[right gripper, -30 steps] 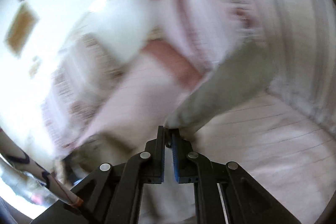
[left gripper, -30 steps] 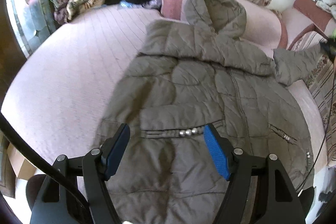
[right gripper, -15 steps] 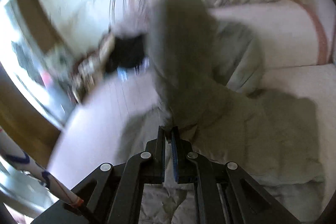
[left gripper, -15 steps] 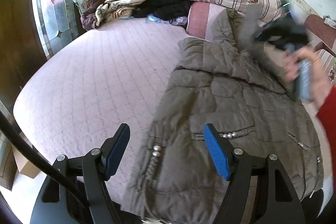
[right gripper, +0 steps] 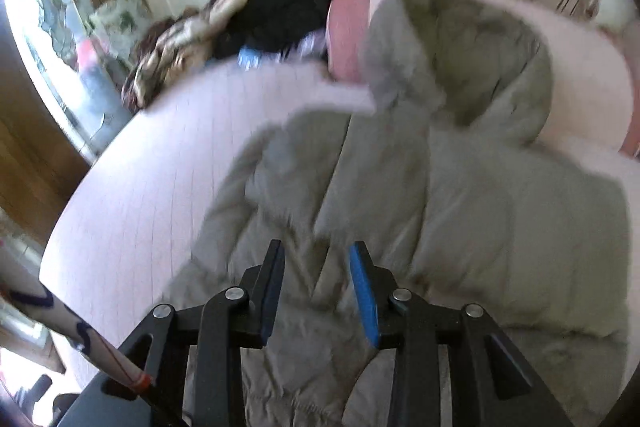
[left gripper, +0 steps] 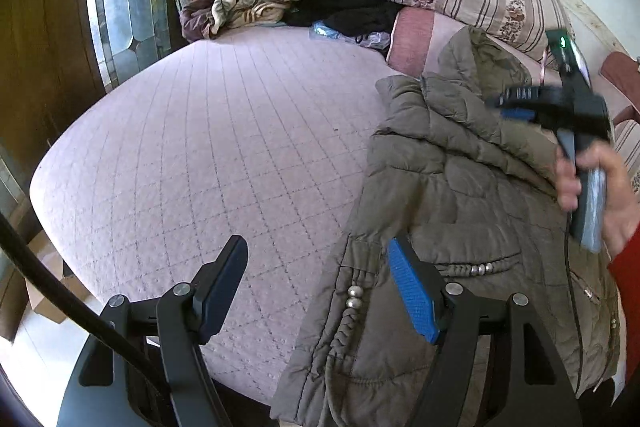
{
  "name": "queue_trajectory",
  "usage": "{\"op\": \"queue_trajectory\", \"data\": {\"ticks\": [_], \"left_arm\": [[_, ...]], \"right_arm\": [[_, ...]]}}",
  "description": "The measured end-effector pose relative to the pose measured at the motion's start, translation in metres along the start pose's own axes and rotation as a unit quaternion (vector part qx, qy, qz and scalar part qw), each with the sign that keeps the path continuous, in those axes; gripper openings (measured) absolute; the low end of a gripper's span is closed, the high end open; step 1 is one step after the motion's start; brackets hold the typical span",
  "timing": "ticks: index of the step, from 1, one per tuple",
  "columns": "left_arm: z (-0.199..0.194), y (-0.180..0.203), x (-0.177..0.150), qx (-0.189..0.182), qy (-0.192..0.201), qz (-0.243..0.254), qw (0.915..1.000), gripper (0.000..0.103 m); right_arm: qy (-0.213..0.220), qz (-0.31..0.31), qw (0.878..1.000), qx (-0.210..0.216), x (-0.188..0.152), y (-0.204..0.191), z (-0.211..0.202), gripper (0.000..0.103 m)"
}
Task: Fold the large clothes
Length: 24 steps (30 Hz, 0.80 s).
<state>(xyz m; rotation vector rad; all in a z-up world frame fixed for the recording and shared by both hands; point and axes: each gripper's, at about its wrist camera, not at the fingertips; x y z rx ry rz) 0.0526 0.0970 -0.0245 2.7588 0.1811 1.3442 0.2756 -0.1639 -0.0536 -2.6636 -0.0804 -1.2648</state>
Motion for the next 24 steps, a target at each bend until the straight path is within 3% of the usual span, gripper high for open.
{"op": "queue_trajectory", "data": {"ticks": [4, 7, 9, 11, 15, 20, 24], "left_arm": [[0.002, 0.003, -0.001, -0.001, -0.003, 0.003, 1.0000, 0.072], [0.004, 0.003, -0.001, 0.004, -0.004, 0.006, 1.0000, 0.072], [0.006, 0.001, -0.001, 0.007, -0.006, 0.005, 0.9999, 0.072], [0.009, -0.001, 0.000, 0.013, -0.004, 0.005, 0.9999, 0.072], [0.020, -0.001, 0.000, 0.020, -0.020, 0.002, 0.9996, 0.072], [0.012, -0.003, 0.010, 0.013, -0.032, -0.001, 0.9994, 0.072], [0.006, -0.011, 0.013, 0.013, -0.038, 0.004, 0.9992, 0.075]], "right_arm": [[0.011, 0.027, 0.998, -0.054, 0.039, 0.006, 0.038, 0.036], [-0.014, 0.036, 0.995, -0.091, 0.050, 0.008, 0.077, 0.036], [-0.083, 0.070, 0.992, -0.059, 0.037, 0.011, 0.108, 0.036], [-0.106, 0.089, 0.990, -0.035, 0.023, 0.006, 0.116, 0.037], [-0.116, 0.100, 0.988, 0.035, 0.006, 0.000, 0.101, 0.037], [-0.087, 0.141, 0.986, 0.028, 0.013, 0.021, 0.068, 0.039], [-0.049, 0.153, 0.986, 0.053, 0.010, 0.052, -0.010, 0.069]]}}
Point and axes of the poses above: each gripper's, at about its wrist camera, not at the fingertips, and z roughly the way its jaws point, y to its right, x to its top, and after that the axes turned 10 degrees about y, right-handed
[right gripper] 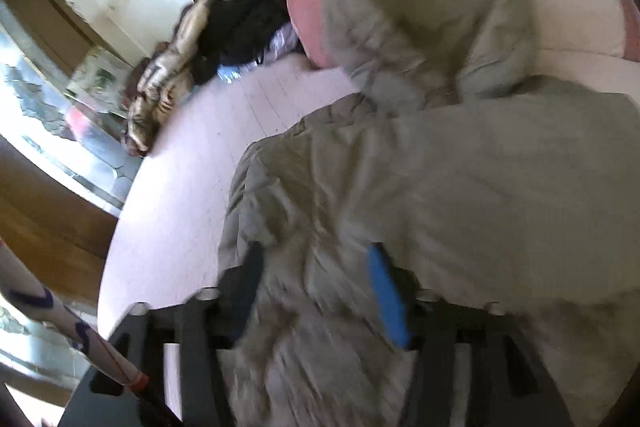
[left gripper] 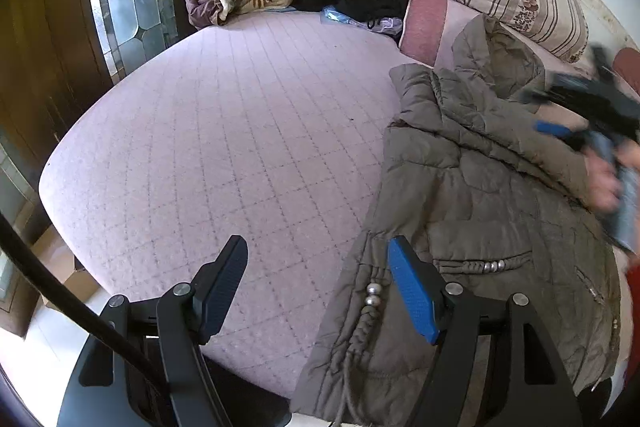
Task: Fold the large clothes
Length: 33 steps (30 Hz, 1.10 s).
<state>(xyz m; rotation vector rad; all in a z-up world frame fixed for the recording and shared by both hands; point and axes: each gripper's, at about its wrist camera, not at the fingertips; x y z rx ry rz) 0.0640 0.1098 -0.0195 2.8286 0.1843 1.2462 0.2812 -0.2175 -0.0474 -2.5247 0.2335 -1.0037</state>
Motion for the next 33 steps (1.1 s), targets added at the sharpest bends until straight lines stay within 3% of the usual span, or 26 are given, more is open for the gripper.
{"op": "queue_trajectory", "data": {"ticks": [2, 5, 9, 12, 15, 17, 19, 20, 21, 22, 23, 25, 28, 29, 30, 33], "left_arm": [[0.004, -0.003, 0.000, -0.014, -0.014, 0.006, 0.9998, 0.077], [0.019, -0.006, -0.003, -0.034, -0.042, 0.018, 0.9984, 0.077], [0.042, -0.011, -0.010, -0.081, -0.083, 0.008, 0.9932, 0.077], [0.060, -0.010, -0.020, -0.138, -0.121, -0.017, 0.9828, 0.077], [0.074, 0.002, -0.035, -0.199, -0.160, -0.028, 0.9665, 0.077], [0.073, 0.012, -0.042, -0.192, -0.153, -0.014, 0.9692, 0.077], [0.069, 0.025, -0.045, -0.167, -0.147, 0.017, 0.9748, 0.075], [0.066, 0.030, -0.047, -0.158, -0.149, 0.027, 0.9757, 0.061], [0.064, 0.032, -0.048, -0.156, -0.153, 0.027, 0.9755, 0.048], [0.060, 0.033, -0.049, -0.155, -0.155, 0.025, 0.9753, 0.042], [0.054, 0.032, -0.050, -0.150, -0.155, 0.027, 0.9760, 0.036], [0.042, 0.027, -0.054, -0.144, -0.151, 0.031, 0.9775, 0.032], [0.028, 0.014, -0.066, -0.139, -0.154, 0.021, 0.9781, 0.033], [0.026, 0.010, -0.067, -0.132, -0.152, 0.018, 0.9793, 0.039], [0.025, 0.007, -0.065, -0.126, -0.149, 0.017, 0.9808, 0.044], [0.004, 0.000, -0.056, -0.109, -0.126, 0.031, 0.9855, 0.045]], "right_arm": [[-0.004, 0.009, 1.000, 0.005, -0.010, 0.025, -0.039, 0.072], [0.001, 0.017, 1.000, -0.025, -0.035, 0.080, -0.111, 0.080], [0.015, 0.041, 0.992, -0.122, -0.078, 0.164, -0.195, 0.085], [0.022, 0.099, 0.979, -0.178, -0.120, 0.225, -0.238, 0.086], [0.007, 0.155, 0.973, -0.171, -0.161, 0.259, -0.247, 0.085], [-0.005, 0.171, 0.975, -0.142, -0.184, 0.265, -0.244, 0.077], [-0.021, 0.177, 0.977, -0.114, -0.199, 0.263, -0.234, 0.045], [-0.022, 0.173, 0.978, -0.116, -0.202, 0.260, -0.229, 0.042], [-0.017, 0.165, 0.979, -0.122, -0.205, 0.258, -0.229, 0.032], [-0.012, 0.167, 0.979, -0.120, -0.207, 0.257, -0.231, 0.028], [-0.008, 0.175, 0.978, -0.117, -0.209, 0.257, -0.235, 0.026], [-0.003, 0.190, 0.975, -0.111, -0.218, 0.260, -0.246, 0.024], [-0.010, 0.192, 0.975, -0.115, -0.237, 0.256, -0.252, 0.024], [-0.012, 0.193, 0.974, -0.116, -0.243, 0.257, -0.253, 0.024], [-0.009, 0.193, 0.974, -0.117, -0.248, 0.258, -0.255, 0.028], [0.022, 0.191, 0.972, -0.138, -0.249, 0.262, -0.273, 0.046]]}}
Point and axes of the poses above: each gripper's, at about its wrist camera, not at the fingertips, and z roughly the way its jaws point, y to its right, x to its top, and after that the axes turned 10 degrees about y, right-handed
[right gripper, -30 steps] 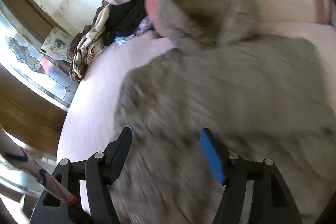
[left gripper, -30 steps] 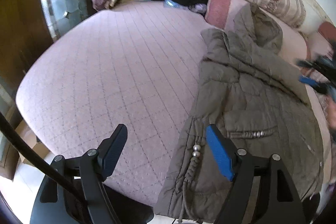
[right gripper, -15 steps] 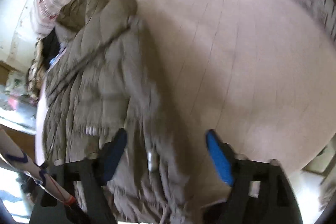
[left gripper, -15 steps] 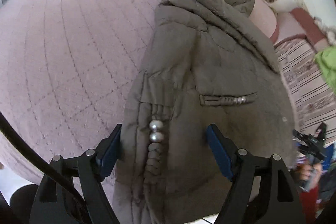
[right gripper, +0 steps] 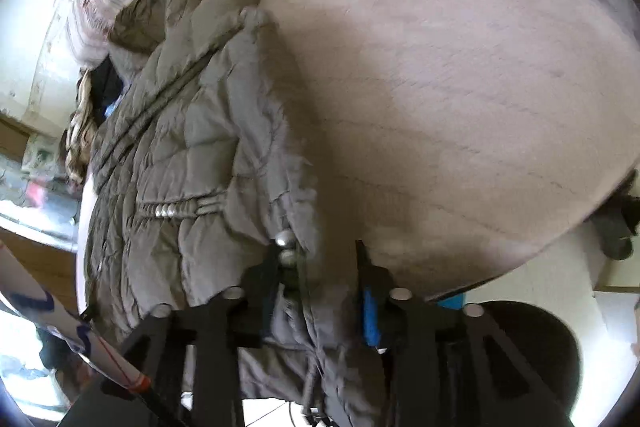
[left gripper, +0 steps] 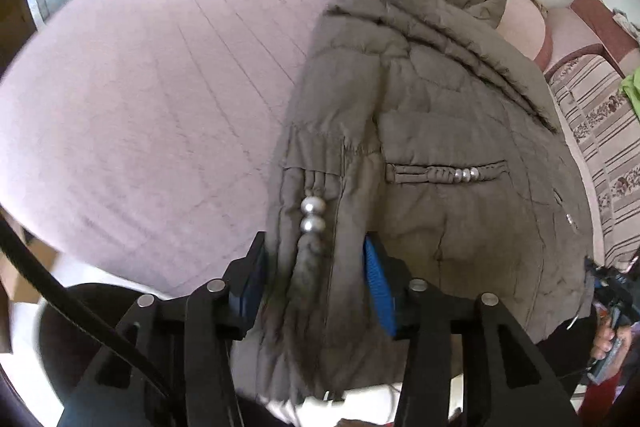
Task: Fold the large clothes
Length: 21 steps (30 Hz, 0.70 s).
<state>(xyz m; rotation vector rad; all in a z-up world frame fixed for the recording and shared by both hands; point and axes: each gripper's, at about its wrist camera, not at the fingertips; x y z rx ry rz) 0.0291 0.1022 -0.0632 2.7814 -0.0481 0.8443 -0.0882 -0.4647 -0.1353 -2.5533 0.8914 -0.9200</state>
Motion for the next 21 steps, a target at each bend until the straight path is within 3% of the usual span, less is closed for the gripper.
{"op": "queue_trajectory", "data": {"ticks": [2, 5, 6, 9, 12, 21], "left_arm": [[-0.030, 0.000, 0.004, 0.011, 0.033, 0.017, 0.9993, 0.047], [-0.073, 0.003, 0.023, -0.006, 0.076, 0.018, 0.9969, 0.061], [-0.085, 0.005, 0.031, -0.012, 0.092, 0.015, 0.9956, 0.067], [-0.100, 0.018, 0.056, -0.018, 0.120, 0.018, 0.9925, 0.070], [-0.093, 0.029, 0.077, -0.019, 0.123, 0.016, 0.9920, 0.072], [-0.017, 0.066, 0.134, 0.011, 0.125, 0.027, 0.9917, 0.072]], "right_arm": [[0.027, -0.005, 1.000, -0.006, 0.003, 0.002, -0.023, 0.049], [0.070, -0.043, 0.997, -0.010, 0.011, -0.021, -0.064, 0.058], [0.080, -0.061, 0.995, -0.001, 0.016, -0.034, -0.076, 0.061], [0.091, -0.091, 0.991, 0.043, 0.035, -0.076, -0.093, 0.066], [0.088, -0.118, 0.985, 0.086, 0.050, -0.123, -0.090, 0.070], [0.044, -0.168, 0.979, 0.105, 0.087, -0.255, -0.009, 0.074]]}}
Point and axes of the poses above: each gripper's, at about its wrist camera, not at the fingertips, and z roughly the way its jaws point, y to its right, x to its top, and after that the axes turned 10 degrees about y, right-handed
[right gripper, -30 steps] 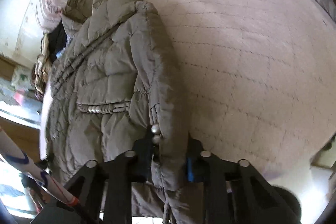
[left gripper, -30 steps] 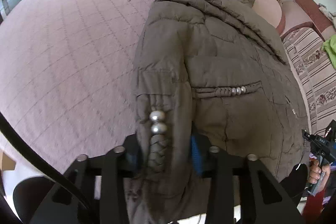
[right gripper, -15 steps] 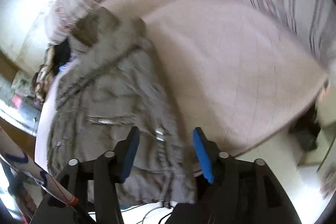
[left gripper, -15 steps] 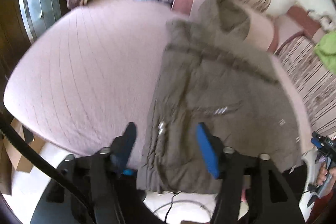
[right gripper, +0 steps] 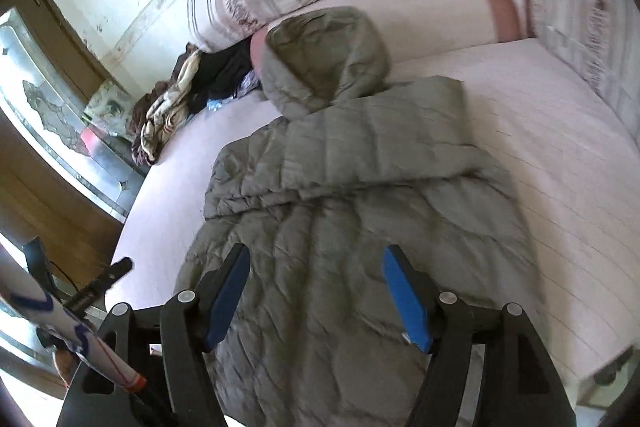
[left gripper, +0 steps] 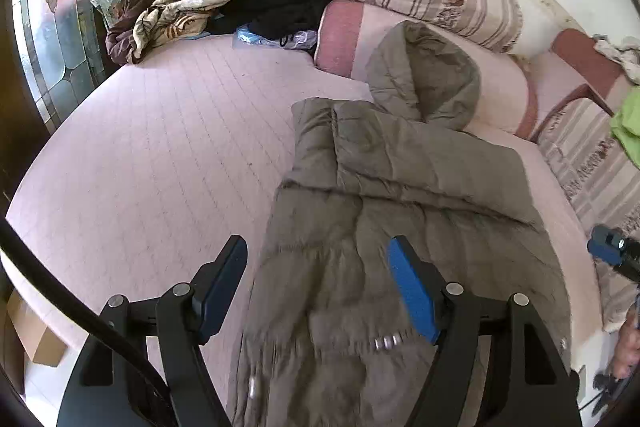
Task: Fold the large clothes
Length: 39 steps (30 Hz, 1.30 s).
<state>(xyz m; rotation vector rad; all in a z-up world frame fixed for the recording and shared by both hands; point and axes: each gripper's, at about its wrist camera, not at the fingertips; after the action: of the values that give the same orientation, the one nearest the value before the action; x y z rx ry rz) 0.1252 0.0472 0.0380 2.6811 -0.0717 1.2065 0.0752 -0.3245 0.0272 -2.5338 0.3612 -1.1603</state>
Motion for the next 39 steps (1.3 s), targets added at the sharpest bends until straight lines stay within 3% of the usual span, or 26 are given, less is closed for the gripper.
{"op": "queue_trajectory", "data": {"ticks": [5, 9, 14, 17, 21, 29, 30, 32, 33, 35, 39], "left_arm": [[0.055, -0.007, 0.015, 0.012, 0.001, -0.015, 0.9998, 0.072], [0.096, -0.021, 0.020, 0.039, 0.009, -0.026, 0.9989, 0.072], [0.117, -0.032, 0.015, 0.052, 0.021, -0.011, 0.9983, 0.072], [0.131, -0.036, 0.012, 0.036, 0.007, 0.004, 0.9993, 0.072], [0.145, -0.036, 0.014, 0.018, -0.011, 0.007, 0.9998, 0.072], [0.165, -0.045, 0.009, -0.027, -0.051, -0.033, 0.9978, 0.072], [0.168, -0.047, 0.009, -0.026, -0.054, -0.039, 0.9974, 0.072], [0.170, -0.048, 0.008, -0.023, -0.057, -0.043, 0.9972, 0.072], [0.170, -0.048, 0.009, -0.023, -0.058, -0.043, 0.9971, 0.072], [0.167, -0.048, 0.009, -0.024, -0.054, -0.044, 0.9973, 0.072], [0.156, -0.047, 0.011, -0.020, -0.039, -0.038, 0.9983, 0.072]], "right_arm": [[-0.005, -0.014, 1.000, -0.008, 0.056, -0.035, 0.065, 0.074], [0.016, -0.006, 1.000, -0.021, 0.128, -0.070, 0.131, 0.078], [0.047, -0.006, 0.997, -0.060, 0.212, -0.104, 0.215, 0.083], [0.055, 0.026, 0.995, -0.075, 0.258, -0.108, 0.266, 0.086], [0.066, 0.101, 0.990, -0.076, 0.294, -0.094, 0.322, 0.088], [0.058, 0.195, 0.976, -0.082, 0.316, -0.066, 0.404, 0.088], [0.054, 0.197, 0.975, -0.088, 0.317, -0.063, 0.411, 0.086], [0.045, 0.196, 0.975, -0.095, 0.314, -0.057, 0.418, 0.055], [0.033, 0.193, 0.976, -0.092, 0.311, -0.054, 0.419, 0.024], [0.027, 0.185, 0.979, -0.085, 0.304, -0.050, 0.413, 0.014], [0.041, 0.118, 0.989, -0.081, 0.279, -0.062, 0.354, 0.009]]}}
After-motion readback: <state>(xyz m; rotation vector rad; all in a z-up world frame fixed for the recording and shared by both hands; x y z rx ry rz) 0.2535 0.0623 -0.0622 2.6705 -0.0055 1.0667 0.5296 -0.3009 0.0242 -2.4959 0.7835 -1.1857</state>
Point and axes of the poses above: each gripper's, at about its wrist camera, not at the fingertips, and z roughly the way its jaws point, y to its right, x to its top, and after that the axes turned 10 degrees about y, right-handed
